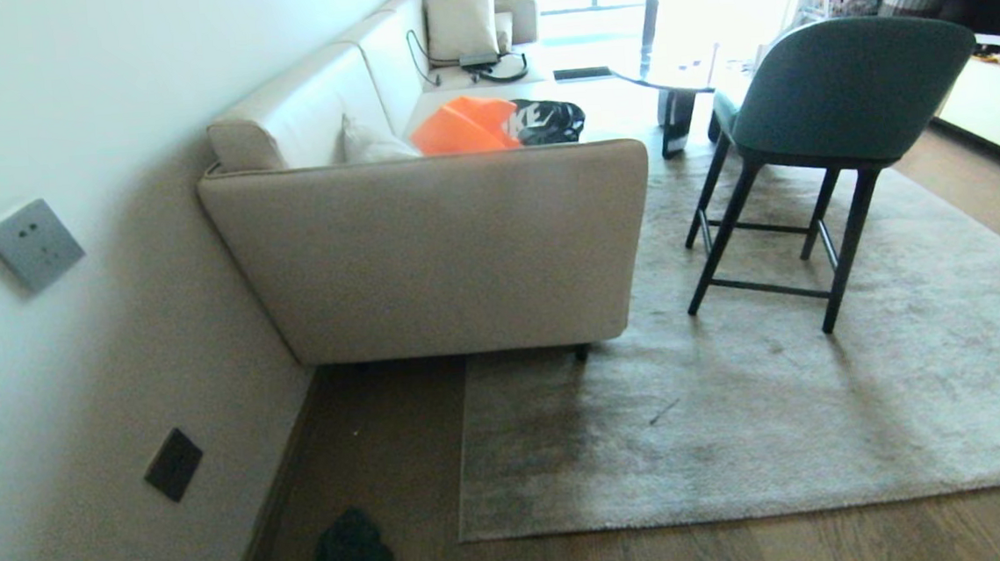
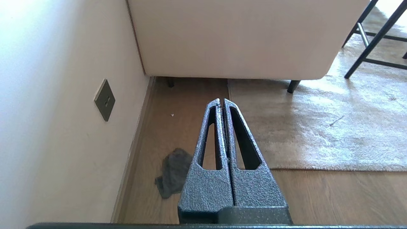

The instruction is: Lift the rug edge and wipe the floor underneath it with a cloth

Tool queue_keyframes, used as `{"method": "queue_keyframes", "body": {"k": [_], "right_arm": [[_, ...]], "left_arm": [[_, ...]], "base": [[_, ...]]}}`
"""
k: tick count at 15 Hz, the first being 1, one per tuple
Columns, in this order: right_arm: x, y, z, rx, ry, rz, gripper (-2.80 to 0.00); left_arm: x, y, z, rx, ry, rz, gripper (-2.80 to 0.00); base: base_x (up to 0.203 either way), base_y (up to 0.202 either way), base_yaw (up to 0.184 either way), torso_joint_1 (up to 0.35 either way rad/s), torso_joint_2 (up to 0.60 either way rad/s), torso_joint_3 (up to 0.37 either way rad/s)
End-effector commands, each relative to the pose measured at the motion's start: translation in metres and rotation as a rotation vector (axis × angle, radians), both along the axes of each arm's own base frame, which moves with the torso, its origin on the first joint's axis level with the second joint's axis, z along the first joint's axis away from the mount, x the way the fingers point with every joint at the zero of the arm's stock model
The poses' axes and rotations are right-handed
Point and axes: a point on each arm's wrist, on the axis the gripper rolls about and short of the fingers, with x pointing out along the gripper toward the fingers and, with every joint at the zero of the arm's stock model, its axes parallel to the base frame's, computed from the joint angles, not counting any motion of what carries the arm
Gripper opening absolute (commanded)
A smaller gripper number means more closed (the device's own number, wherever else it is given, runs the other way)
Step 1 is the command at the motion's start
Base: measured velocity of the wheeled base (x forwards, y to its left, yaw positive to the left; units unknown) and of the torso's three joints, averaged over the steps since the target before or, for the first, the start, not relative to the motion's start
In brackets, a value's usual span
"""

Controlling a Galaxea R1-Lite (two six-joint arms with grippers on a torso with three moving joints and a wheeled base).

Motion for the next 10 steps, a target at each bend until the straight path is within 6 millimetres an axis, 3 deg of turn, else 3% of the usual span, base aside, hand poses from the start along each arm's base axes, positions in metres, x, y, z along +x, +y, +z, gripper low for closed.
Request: {"method": "queue_keyframes", "body": {"k": [1, 6, 10], "right_arm": [[0.0001, 0.0000, 0.0001, 0.000, 0.001, 0.000, -2.80], [0.0001, 0.0000, 0.0003, 0.007, -0.001, 0.000, -2.80], [0.0001, 0.0000, 0.0002, 0.007, -0.001, 0.000, -2.80]], "left_arm": [[-0.0001, 0.0000, 0.0002, -0.001, -0.001, 0.002, -2.80], [0.0000, 0.0000, 0.0001, -0.001, 0.000, 0.001, -2.80], [0.0000, 0.0000, -0.0001, -0.001, 0.000, 0.000, -2.80]], "base": [[0.000, 0.000, 0.000, 0.000, 0.00, 0.000], [0.000, 0.000, 0.000, 0.000, 0.00, 0.000], [0.000, 0.000, 0.000, -0.024, -0.27, -0.298]]}}
